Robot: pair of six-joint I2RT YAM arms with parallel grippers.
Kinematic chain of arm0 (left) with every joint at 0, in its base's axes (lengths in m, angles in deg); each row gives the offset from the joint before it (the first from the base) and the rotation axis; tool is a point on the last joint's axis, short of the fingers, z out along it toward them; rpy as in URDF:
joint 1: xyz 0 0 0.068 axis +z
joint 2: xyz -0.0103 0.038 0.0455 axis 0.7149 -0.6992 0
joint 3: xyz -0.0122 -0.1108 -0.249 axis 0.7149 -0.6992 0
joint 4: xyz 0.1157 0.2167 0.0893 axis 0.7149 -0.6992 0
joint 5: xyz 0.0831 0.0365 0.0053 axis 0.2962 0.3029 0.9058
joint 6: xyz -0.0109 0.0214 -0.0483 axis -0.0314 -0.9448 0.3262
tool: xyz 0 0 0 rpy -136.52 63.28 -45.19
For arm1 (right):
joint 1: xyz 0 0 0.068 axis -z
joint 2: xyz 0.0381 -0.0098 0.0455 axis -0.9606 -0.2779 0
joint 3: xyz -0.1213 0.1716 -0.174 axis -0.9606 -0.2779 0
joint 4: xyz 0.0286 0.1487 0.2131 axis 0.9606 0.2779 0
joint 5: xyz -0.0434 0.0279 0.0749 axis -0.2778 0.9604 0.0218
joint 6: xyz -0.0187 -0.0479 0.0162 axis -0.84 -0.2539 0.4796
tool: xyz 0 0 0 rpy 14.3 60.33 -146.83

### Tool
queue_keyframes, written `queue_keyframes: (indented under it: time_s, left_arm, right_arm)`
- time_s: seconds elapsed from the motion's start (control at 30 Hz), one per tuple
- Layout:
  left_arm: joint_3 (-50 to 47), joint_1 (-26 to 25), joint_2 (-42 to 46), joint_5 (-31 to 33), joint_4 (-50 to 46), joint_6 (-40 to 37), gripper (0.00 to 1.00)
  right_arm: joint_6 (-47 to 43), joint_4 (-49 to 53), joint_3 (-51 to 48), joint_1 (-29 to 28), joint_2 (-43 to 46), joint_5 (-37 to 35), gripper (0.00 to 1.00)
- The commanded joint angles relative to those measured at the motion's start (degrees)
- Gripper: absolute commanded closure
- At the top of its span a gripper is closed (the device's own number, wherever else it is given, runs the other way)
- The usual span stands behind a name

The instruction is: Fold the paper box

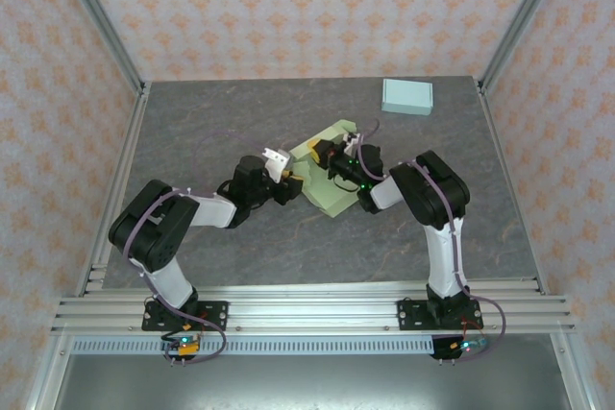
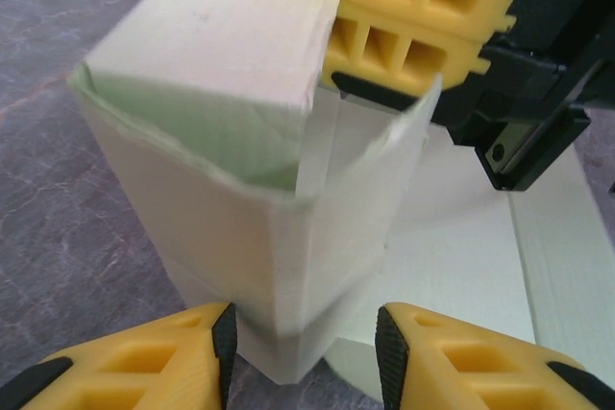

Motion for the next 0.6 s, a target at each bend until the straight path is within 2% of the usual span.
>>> queue_keyframes:
  time_s: [0.0,0.17,0.4,0.57]
  left_arm:
    - [0.0,-0.6,0.5,0.5,4.9,1.0,0.54]
    - [-2.2,-0.6,2.1,3.5,3.3,-1.8,0.53]
    - [-1.2,-1.1,-0.4,5.2,6.9,0.7,0.53]
    - [2.7,-4.9,-1.5,9.9,3.5,-1.3,0.55]
  right_arm:
    - [-0.9,-5.4,-1.6,-0.7,0.4,-1.7,1.0]
    - [-3.3,-5.4,-1.5,-0.9,1.2,-1.6,1.0]
    - [-3.9,-5.4,-1.6,-1.4,0.3,-2.6,1.0]
    - [-4.4,-5.4,-3.1,-1.9,1.5,-3.7,1.0]
